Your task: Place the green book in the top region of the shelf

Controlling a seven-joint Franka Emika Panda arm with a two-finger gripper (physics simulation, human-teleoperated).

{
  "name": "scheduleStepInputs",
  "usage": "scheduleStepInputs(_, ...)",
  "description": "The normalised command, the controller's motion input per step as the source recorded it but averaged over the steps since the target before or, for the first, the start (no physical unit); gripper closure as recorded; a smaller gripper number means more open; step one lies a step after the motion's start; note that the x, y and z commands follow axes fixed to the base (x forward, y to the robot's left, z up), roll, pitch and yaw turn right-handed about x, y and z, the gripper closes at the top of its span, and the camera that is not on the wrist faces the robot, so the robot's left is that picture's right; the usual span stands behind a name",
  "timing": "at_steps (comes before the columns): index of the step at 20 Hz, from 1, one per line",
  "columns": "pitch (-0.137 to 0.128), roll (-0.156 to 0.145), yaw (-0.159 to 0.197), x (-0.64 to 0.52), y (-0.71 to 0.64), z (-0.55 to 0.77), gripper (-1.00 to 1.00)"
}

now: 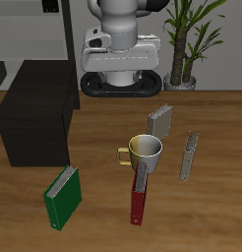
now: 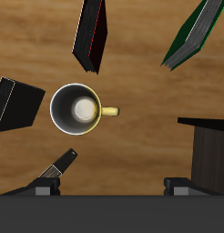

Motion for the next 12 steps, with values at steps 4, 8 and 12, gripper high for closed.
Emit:
scheduleStepInputs(4,-0.009,-0.044,0.013,0.2,-0.18,0.08,-1.0)
scheduleStepInputs(8,-0.028,-0.061,-0.043,0.3,-0.35,0.24,-1.0)
scheduleStepInputs(12,-0.052,-0.04,0.01,0.21,-0.26,0.21,-1.0)
